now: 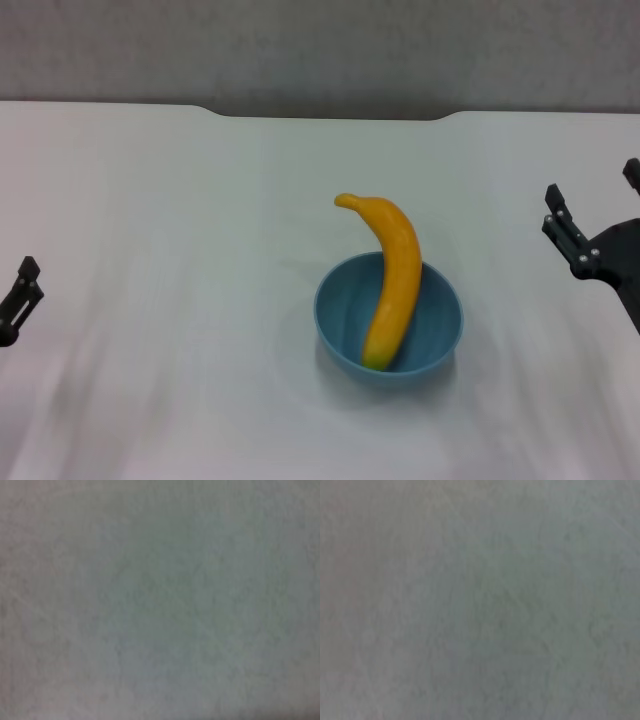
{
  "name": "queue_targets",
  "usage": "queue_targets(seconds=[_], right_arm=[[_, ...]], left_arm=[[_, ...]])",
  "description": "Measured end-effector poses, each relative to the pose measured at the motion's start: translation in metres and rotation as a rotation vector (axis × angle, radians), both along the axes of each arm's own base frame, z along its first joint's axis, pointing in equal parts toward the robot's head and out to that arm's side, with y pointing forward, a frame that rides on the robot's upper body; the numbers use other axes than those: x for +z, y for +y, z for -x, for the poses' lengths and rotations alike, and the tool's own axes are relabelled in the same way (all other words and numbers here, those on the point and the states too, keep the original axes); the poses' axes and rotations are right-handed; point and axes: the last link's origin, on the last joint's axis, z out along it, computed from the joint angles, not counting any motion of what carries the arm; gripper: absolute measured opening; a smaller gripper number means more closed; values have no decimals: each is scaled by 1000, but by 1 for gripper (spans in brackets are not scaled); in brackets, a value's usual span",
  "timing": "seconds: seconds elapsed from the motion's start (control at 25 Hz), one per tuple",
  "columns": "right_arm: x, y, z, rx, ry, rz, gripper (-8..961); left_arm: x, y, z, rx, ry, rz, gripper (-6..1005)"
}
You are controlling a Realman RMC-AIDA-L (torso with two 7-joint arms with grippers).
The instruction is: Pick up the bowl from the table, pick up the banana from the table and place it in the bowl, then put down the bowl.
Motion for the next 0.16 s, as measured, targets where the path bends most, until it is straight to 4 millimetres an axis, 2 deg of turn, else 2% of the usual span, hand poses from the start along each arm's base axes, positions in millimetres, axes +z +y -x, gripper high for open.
queue_targets(seconds=[0.16], right_arm=[[1,0,-9,-26,-11,9,861]], left_arm=[[-4,5,5,48,-18,23,883]])
